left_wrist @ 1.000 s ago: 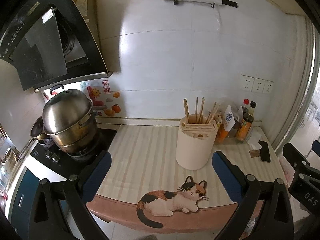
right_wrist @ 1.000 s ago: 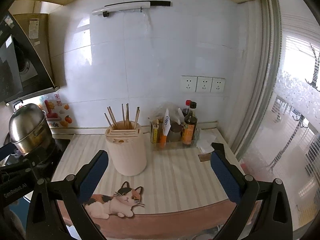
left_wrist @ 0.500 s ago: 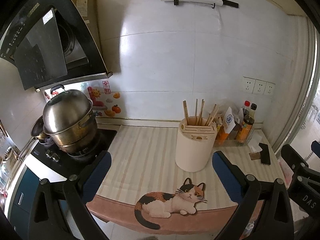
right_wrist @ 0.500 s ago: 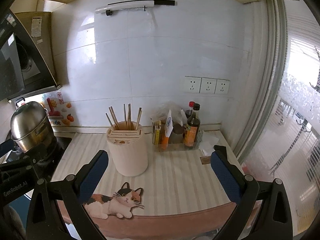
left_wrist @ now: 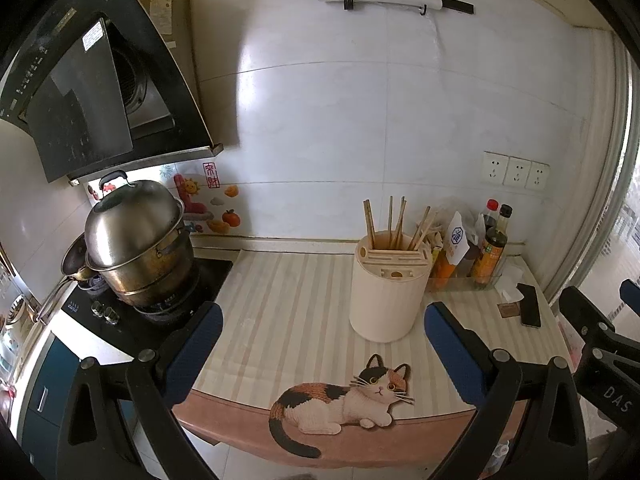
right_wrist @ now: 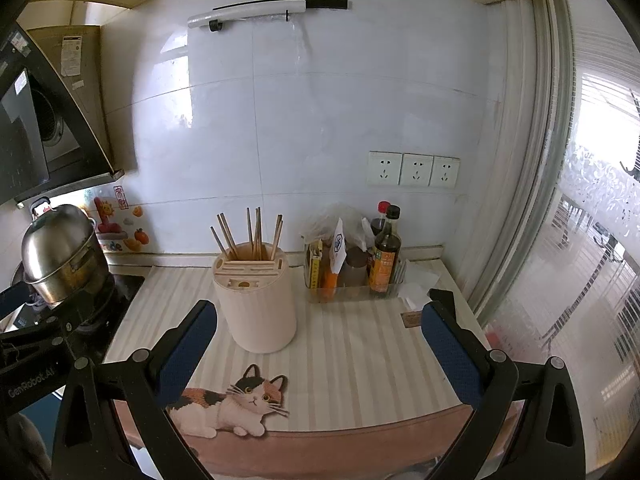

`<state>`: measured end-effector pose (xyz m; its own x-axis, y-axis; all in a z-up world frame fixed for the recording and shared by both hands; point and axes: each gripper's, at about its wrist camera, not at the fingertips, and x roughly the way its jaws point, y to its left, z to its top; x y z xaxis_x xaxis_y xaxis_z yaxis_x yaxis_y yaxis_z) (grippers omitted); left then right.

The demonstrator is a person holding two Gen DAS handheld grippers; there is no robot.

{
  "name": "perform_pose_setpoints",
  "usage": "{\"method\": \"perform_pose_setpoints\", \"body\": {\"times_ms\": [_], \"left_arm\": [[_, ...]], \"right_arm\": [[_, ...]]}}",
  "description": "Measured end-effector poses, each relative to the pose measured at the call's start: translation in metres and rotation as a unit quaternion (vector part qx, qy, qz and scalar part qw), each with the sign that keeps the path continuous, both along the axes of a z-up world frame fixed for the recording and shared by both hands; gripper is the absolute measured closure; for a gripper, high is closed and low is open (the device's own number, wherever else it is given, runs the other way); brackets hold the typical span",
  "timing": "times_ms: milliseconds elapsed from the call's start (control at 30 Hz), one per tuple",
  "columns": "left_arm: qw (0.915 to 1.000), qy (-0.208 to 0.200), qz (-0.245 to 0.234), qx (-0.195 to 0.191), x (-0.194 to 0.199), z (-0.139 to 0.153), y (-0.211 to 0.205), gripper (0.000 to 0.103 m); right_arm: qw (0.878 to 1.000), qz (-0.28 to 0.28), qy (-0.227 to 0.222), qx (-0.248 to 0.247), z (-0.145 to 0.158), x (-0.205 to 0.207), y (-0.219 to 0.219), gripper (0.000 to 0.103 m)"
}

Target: Organize utensils

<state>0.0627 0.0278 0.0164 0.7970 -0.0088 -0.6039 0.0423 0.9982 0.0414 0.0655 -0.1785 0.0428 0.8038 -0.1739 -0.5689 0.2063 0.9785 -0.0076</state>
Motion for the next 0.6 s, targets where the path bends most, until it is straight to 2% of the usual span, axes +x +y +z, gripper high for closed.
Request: {"method": "perform_pose_setpoints", "body": {"times_ms": [600], "left_arm": [[1.0, -0.001, -0.001, 0.002, -0.0014, 0.0007, -0.0009, 0.0]], "right_arm": [[1.0, 0.0, -0.003, 0.001, -0.0006, 0.0001, -0.0009, 0.0]]}}
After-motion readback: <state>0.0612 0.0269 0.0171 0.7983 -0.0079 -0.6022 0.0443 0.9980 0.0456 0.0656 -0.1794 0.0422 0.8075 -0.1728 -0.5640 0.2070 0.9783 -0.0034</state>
